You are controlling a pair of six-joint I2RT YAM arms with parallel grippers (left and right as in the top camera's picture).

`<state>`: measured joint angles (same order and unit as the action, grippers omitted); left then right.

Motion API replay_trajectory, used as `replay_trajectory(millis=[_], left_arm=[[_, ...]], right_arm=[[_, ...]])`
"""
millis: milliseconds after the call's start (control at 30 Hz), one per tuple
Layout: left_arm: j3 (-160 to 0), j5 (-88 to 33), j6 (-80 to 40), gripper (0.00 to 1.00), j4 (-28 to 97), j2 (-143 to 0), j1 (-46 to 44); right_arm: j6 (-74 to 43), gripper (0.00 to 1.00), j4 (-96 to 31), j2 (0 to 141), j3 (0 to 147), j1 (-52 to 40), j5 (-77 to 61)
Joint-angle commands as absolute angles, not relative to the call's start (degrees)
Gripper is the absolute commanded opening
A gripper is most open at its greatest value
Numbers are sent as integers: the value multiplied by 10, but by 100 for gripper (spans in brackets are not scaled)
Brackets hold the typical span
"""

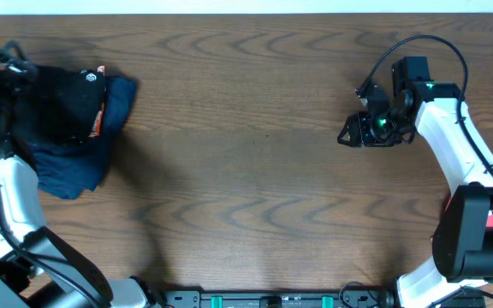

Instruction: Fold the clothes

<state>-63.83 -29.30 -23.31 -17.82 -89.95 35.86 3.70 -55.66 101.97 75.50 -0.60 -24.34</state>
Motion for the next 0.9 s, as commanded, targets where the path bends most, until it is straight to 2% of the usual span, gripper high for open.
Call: replay_trajectory(millis=[0,167,300,433,567,700,867], left_arm=[[-640,-355,-230,98,-97,-908,344],[-639,-238,-230,98,33,-939,342],[-632,-198,-230,98,44,-995,343],[-632,-206,-230,98,-13,-1075,343],[-632,-285,-205,98,-74,-1113,343],[-632,-350,-200,98,-122,-1082,343],[-632,-357,-195,98,-129,-985,336]], right_arm=[[32,53,-555,1011,764,-8,-240],[32,53,-560,1011,764,-8,-240],[32,53,-561,1011,764,-8,-240],[28,53,-561,1011,764,-8,-240],[28,53,-562,1011,764,-8,-240],[28,53,-566,1011,764,-8,-239],[28,54,-564,1011,764,-8,-240]])
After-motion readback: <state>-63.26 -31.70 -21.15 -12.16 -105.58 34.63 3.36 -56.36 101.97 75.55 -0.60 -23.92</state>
